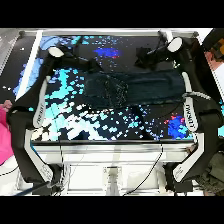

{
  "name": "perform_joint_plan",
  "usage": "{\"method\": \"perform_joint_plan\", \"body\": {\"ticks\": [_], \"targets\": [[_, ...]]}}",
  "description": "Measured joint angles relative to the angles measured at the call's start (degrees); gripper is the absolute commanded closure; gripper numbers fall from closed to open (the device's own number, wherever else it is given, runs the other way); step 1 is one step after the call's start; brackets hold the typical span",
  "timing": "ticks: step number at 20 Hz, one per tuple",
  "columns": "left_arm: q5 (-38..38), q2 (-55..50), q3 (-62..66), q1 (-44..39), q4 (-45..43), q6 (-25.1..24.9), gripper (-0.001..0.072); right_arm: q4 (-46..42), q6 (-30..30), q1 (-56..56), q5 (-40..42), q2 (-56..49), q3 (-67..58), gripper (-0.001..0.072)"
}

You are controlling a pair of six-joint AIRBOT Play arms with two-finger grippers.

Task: Fold the clothes and pants, and hang the long-sleeved shirts on hangers.

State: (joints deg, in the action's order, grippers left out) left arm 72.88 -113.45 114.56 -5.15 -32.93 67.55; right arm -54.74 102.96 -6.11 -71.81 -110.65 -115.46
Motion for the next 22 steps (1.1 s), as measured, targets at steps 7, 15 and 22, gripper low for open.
{"method": "perform_joint_plan", "body": {"ticks": [7,15,22], "targets": [[10.0,0.8,-0.7,10.4,-8.2,2.7,0.0675,11.6,-6.6,-1.2,-6.3,-12.0,1.4,0.0694],[13.0,-2.8,-5.8,12.4,-16.4,5.5,0.0271,13.5,-8.2,-1.1,-5.6,-15.6,-1.2,0.0693],[10.8,-8.9,-6.4,14.0,-3.8,1.9,0.0210,15.1,-12.8,3.2,-11.4,-12.1,-2.9,0.0693]]}}
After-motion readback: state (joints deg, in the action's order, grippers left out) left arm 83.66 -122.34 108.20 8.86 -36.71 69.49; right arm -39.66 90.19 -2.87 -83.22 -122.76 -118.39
